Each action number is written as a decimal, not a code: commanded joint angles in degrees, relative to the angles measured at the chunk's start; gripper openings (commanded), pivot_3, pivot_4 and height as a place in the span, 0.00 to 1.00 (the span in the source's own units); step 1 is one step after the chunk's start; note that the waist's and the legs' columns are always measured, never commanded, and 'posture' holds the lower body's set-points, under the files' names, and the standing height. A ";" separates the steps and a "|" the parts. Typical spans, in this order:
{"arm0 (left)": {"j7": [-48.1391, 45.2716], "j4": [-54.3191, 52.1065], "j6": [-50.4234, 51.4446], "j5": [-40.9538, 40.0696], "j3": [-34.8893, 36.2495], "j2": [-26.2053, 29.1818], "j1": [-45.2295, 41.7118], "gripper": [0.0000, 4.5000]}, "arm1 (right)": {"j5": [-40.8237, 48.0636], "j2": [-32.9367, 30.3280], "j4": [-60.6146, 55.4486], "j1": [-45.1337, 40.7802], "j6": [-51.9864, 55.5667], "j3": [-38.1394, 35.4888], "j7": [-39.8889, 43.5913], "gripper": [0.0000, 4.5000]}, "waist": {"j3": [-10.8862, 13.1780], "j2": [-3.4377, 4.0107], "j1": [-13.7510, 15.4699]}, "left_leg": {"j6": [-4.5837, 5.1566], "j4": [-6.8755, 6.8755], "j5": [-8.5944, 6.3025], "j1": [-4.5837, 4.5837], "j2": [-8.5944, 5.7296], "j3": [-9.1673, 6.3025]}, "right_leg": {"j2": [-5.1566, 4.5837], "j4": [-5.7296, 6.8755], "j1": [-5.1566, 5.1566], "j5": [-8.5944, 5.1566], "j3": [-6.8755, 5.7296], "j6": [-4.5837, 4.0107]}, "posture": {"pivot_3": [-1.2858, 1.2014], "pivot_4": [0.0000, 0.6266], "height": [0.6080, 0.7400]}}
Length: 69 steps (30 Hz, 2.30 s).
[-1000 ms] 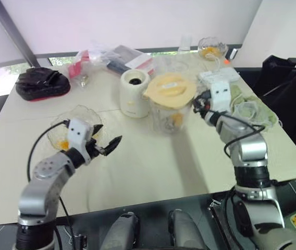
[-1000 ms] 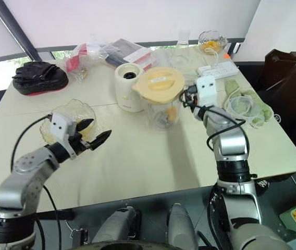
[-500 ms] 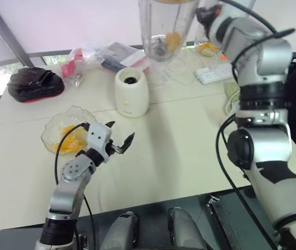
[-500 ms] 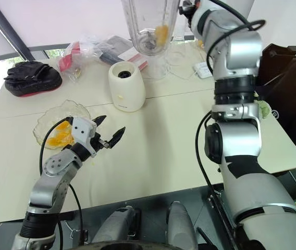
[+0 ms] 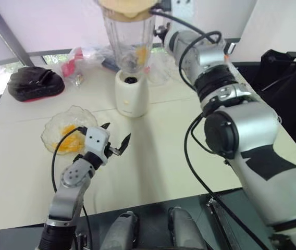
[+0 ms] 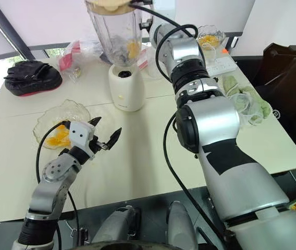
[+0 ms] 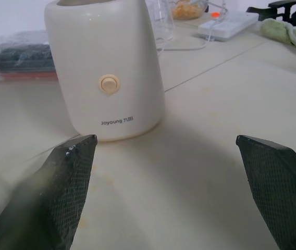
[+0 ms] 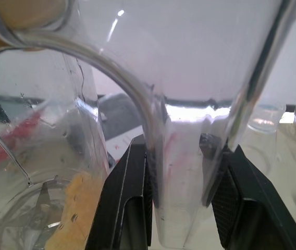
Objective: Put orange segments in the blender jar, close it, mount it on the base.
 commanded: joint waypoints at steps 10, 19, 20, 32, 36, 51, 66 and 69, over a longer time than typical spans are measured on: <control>1.27 -4.12 0.30 0.25 0.82 1.24 1.41 0.99 | 0.36 1.64 0.32 -1.13 -4.00 -1.55 -0.26 0.20 | 0.00 0.00 -1.23 | 0.00 -0.01 0.00 -0.01 0.01 -0.01 | 0.01 0.01 -0.01 0.00 0.00 0.00 | 0.52 0.24 1.00; 2.23 -4.74 0.87 0.76 0.59 1.31 1.64 0.99 | -0.03 3.09 1.45 0.56 -4.09 -1.95 -1.38 0.20 | -0.01 0.00 -1.32 | 0.00 -0.01 0.00 0.01 0.01 0.00 | 0.01 0.04 0.00 0.00 0.01 0.00 | 0.52 0.24 1.00; 2.32 -4.79 0.91 0.79 0.57 1.29 1.66 0.99 | -0.13 3.33 1.52 0.50 -4.20 -1.95 -1.41 0.20 | -0.01 0.00 -1.36 | 0.00 -0.01 0.00 0.02 0.01 0.00 | 0.01 0.05 0.00 0.00 0.01 0.00 | 0.52 0.24 1.00; 3.72 -6.53 1.22 1.24 0.53 1.01 3.45 0.99 | -4.19 4.39 2.69 2.35 -6.04 0.72 -1.85 0.20 | -0.03 0.01 -1.31 | -0.02 0.01 0.01 0.04 0.01 0.00 | 0.01 0.08 0.01 0.00 0.01 0.00 | 0.52 0.24 1.00; 4.01 -6.74 1.24 1.39 0.39 0.92 3.84 0.99 | -4.94 3.72 2.88 2.93 -6.62 0.87 -2.56 0.20 | -0.06 0.00 -1.23 | -0.03 0.03 0.02 0.08 0.01 0.00 | 0.02 0.09 0.07 0.00 0.01 0.00 | 0.52 0.24 1.00; 3.58 -6.00 1.07 1.62 0.18 1.21 2.97 0.99 | -4.94 3.61 3.43 4.95 -5.10 -0.42 -3.61 0.20 | -0.09 0.00 -1.14 | -0.04 0.06 0.03 0.13 -0.01 -0.09 | 0.01 0.08 0.18 0.00 -0.02 -0.01 | 0.52 0.24 1.00; 2.59 -5.15 1.04 2.23 -1.00 1.08 2.02 1.00 | -7.33 3.48 2.65 5.78 -5.65 1.69 -2.79 0.98 | -0.08 0.02 -1.30 | -0.05 0.07 0.03 0.12 -0.01 -0.07 | 0.01 0.09 0.14 0.00 -0.01 -0.01 | 0.52 0.24 1.00; 2.24 -4.74 1.04 2.24 -1.18 1.02 1.48 1.00 | -8.07 3.12 2.62 7.39 -5.72 2.33 -2.91 0.98 | -0.08 0.01 -1.32 | -0.05 0.07 0.03 0.11 0.00 -0.07 | 0.02 0.09 0.13 0.00 -0.01 -0.01 | 0.52 0.24 1.00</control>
